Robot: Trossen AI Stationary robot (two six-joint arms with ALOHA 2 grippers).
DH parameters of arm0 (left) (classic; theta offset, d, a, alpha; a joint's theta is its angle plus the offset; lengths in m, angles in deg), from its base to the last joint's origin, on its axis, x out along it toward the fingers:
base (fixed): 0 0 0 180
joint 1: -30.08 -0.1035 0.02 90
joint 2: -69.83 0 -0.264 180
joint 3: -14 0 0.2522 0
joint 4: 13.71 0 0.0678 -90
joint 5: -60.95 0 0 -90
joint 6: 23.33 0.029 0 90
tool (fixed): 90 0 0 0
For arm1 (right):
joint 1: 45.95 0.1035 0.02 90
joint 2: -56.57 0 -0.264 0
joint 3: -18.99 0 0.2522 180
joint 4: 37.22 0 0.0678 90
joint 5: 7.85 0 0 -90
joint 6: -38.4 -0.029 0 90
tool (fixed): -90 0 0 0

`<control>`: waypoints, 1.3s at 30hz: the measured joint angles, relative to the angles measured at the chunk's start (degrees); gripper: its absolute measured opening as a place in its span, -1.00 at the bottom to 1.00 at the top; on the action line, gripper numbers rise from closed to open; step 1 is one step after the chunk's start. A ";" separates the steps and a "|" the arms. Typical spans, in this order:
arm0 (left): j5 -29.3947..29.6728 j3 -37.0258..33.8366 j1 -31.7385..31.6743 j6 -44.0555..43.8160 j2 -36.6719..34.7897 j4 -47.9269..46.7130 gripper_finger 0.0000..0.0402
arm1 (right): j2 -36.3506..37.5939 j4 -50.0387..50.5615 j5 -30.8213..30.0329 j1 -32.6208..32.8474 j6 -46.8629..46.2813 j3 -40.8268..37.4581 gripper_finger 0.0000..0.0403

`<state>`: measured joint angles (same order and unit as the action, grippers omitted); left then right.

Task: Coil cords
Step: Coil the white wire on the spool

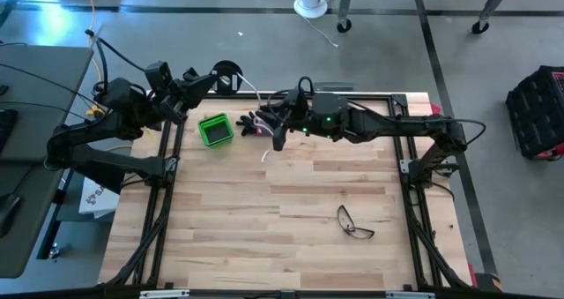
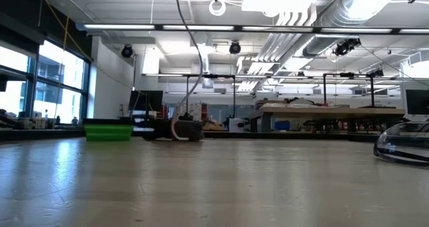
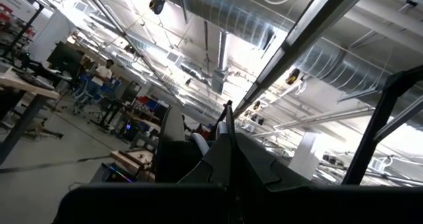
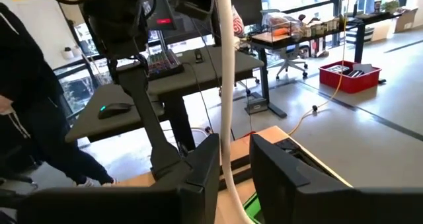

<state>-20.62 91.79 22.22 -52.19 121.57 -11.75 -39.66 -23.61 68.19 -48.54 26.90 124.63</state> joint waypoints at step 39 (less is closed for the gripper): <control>2.27 0.00 0.02 -0.92 0.00 -1.14 -1.00 | 0.00 0.12 2.49 0.00 2.56 0.00 -0.94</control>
<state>-18.35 91.79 22.25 -53.11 121.57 -12.88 -39.66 -23.49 70.69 -48.54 29.45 124.63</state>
